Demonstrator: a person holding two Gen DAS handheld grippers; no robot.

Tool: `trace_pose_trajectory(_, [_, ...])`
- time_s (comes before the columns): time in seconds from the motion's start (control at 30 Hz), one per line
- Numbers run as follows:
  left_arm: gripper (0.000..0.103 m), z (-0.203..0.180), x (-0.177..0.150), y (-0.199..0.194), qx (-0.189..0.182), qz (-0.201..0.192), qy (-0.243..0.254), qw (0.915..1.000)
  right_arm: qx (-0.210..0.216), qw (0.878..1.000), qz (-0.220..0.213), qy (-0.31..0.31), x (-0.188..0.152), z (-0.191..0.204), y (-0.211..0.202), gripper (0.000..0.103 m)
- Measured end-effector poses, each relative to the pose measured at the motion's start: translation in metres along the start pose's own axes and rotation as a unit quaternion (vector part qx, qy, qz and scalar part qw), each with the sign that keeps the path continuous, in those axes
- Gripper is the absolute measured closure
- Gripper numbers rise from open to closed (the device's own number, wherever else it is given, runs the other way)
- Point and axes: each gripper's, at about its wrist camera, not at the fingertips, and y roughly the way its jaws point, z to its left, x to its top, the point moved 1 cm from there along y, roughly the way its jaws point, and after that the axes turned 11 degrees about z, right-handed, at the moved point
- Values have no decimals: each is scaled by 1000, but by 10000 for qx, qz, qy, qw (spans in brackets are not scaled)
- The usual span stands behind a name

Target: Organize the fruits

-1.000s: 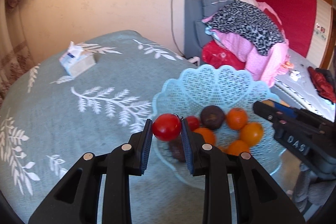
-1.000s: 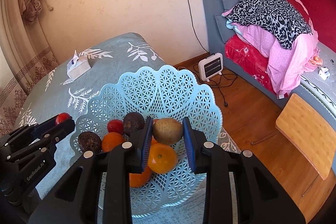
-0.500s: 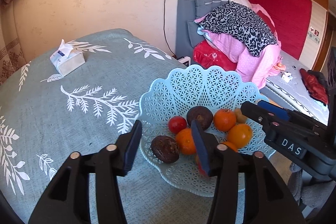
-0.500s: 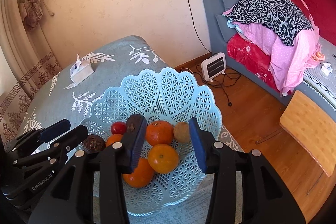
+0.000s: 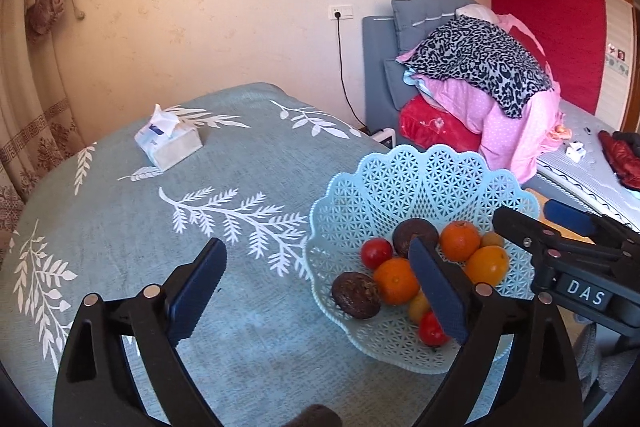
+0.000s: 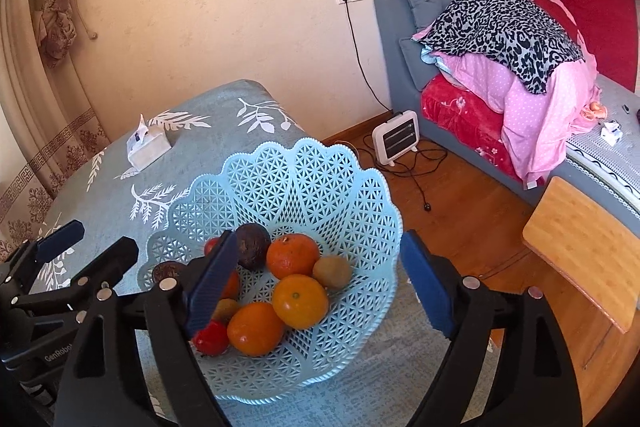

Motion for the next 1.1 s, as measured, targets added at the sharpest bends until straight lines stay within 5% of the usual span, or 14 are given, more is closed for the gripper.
trace_pose_trajectory(0.1, [11, 2, -2, -2, 57, -13, -2, 10000, -3, 10000, -40, -16, -3, 1, -3, 8])
trace_pose_trajectory(0.43, [5, 7, -11, -14, 418, -78, 17, 9991, -474, 9973, -335, -453, -14, 21, -16, 3])
trace_pose_trajectory(1.1, [5, 23, -29, -38, 731, -277, -75, 9969, -1084, 9890, -444, -900, -37, 38, -25, 3])
